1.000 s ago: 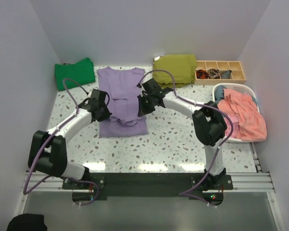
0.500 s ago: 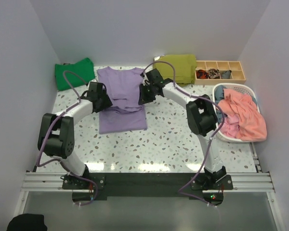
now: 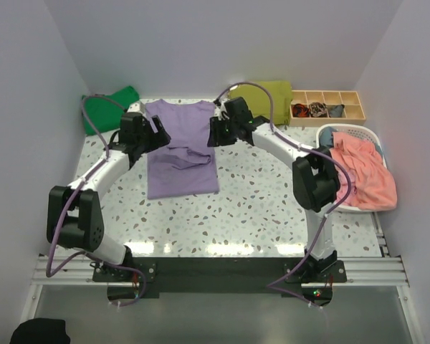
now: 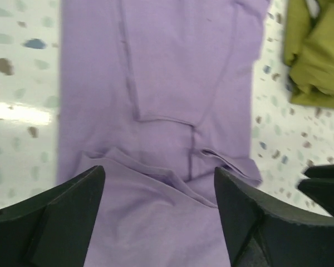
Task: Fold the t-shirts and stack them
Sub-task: Fold the folded rectangular tshirt in 1/3 of the way
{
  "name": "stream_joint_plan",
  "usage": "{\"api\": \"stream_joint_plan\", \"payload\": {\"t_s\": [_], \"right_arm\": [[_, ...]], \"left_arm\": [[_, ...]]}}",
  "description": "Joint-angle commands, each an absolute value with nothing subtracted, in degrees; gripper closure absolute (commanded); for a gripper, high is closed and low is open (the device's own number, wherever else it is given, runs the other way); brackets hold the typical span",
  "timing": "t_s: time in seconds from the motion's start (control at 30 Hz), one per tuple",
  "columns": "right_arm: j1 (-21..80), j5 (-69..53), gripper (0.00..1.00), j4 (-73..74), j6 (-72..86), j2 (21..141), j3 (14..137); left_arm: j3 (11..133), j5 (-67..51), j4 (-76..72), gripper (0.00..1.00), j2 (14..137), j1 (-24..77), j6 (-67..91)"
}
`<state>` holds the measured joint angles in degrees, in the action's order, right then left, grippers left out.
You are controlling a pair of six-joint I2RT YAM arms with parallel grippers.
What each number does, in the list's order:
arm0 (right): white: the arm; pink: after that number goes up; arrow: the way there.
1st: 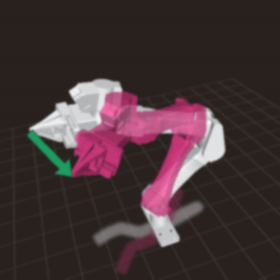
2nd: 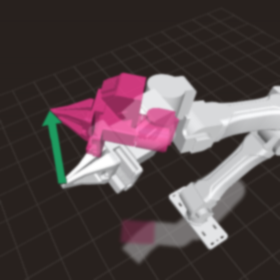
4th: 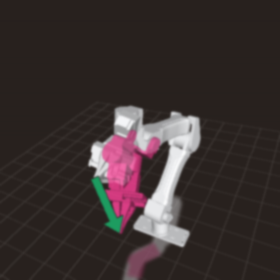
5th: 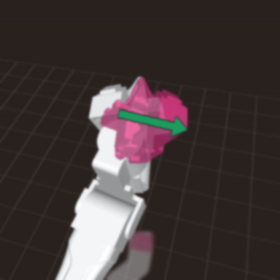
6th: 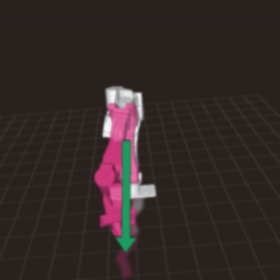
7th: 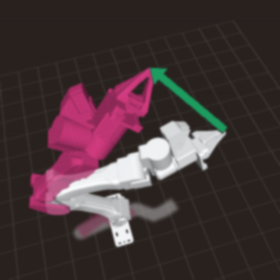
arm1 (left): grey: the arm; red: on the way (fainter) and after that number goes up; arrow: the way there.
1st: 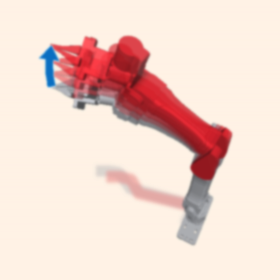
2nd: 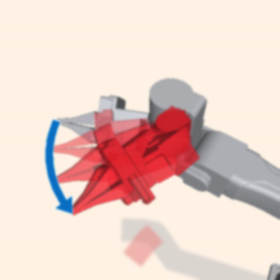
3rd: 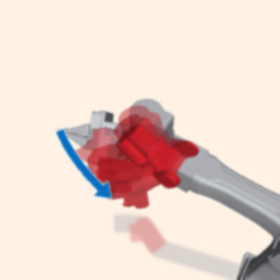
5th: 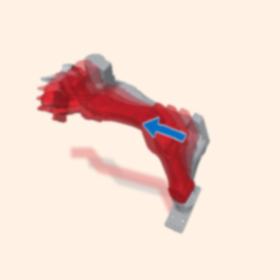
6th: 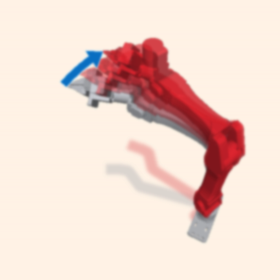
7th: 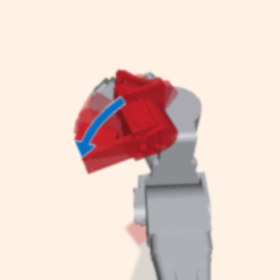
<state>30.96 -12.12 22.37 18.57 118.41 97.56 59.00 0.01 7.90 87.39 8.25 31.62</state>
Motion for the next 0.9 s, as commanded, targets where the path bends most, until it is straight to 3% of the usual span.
{"api": "stream_joint_plan", "payload": {"t_s": [0.0,0.07,0.2,0.57,0.87], "right_arm": [[35.49,-20.21,0.59,22.14,20.57,116.89,95.8],[36.65,-20.74,0.59,22.41,21.7,117.16,95.19],[38.67,-21.8,0.59,21.18,23.03,117.77,93.96],[39.11,-19.87,0.59,22.24,21.54,123.3,96.06],[37.97,-14.42,0.6,25.13,18.37,128.05,104.67]], "left_arm": [[57.58,-16.07,4.75,0.23,87.88,8.09,30.41],[57.04,-20.02,5.18,0.31,88.94,8.09,30.32],[55.38,-24.25,3.96,0.36,92.89,8.09,30.67],[54.49,-25.05,0.88,0.37,98.35,8.09,32.08],[57.47,-18.03,0.97,0.35,98.26,8.09,29.01]]}}
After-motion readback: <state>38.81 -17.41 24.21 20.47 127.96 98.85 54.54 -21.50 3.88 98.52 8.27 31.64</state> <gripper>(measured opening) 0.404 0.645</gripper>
